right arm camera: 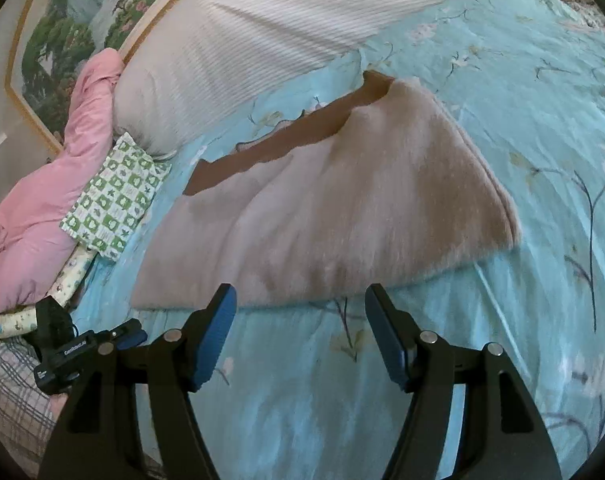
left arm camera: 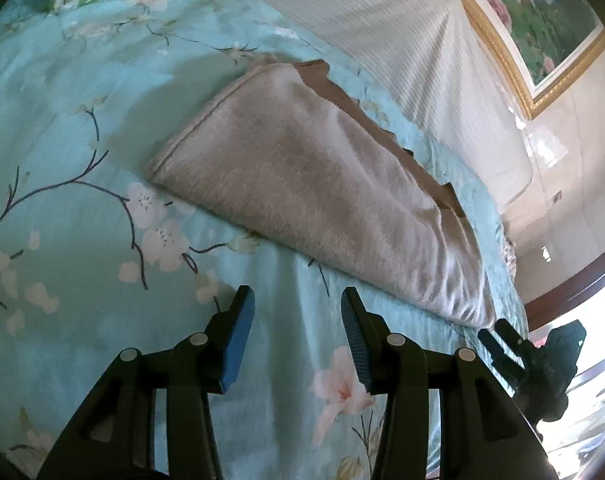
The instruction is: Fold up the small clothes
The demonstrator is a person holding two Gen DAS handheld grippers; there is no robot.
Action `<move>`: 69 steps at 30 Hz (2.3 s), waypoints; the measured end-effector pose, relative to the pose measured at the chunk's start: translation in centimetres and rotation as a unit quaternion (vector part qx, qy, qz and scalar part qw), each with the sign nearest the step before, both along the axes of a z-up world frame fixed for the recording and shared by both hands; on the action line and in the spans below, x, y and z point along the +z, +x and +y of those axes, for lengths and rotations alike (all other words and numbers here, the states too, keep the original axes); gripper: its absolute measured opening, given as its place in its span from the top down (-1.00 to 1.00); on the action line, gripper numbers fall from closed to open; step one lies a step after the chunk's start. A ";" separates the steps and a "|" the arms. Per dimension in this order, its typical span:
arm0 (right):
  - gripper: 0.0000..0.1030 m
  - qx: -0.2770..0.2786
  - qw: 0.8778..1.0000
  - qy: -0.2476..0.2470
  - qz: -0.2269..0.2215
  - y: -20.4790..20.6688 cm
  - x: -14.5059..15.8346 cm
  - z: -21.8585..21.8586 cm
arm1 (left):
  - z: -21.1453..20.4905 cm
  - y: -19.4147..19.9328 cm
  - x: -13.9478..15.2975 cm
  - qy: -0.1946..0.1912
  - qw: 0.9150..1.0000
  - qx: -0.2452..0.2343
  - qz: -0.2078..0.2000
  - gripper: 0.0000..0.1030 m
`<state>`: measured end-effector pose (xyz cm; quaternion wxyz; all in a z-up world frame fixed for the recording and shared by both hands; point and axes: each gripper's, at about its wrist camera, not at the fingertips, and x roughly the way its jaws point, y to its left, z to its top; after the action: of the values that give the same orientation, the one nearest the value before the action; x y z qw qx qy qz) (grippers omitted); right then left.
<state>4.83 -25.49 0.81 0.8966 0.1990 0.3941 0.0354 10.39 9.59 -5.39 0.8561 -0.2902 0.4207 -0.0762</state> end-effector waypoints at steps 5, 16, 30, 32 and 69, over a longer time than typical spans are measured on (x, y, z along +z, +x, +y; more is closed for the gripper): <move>-0.33 0.006 1.000 0.011 0.005 -0.6 -0.5 0.6 | -0.2 0.0 -0.2 -0.012 1.000 0.009 -0.006 -0.13; -0.33 0.024 0.999 0.022 0.013 -0.6 -0.7 1.6 | 1.0 2.9 -0.8 -0.044 0.997 0.047 -0.032 -0.34; -0.34 0.024 0.999 0.027 0.003 0.0 0.0 1.2 | 2.2 9.1 0.1 -0.046 0.991 0.116 -0.037 0.03; -0.34 0.028 0.999 0.030 -0.003 0.4 0.6 0.8 | 1.3 9.6 0.8 -0.027 0.994 0.101 -0.045 0.58; 0.60 0.161 0.973 0.150 0.064 20.8 1.7 -1.7 | -21.8 9.9 6.9 0.140 0.966 -0.173 -0.134 0.89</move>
<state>25.63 -27.19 2.55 0.8120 0.2668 0.4675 0.2257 20.29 -12.23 1.55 0.9105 -0.0778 0.3528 -0.2013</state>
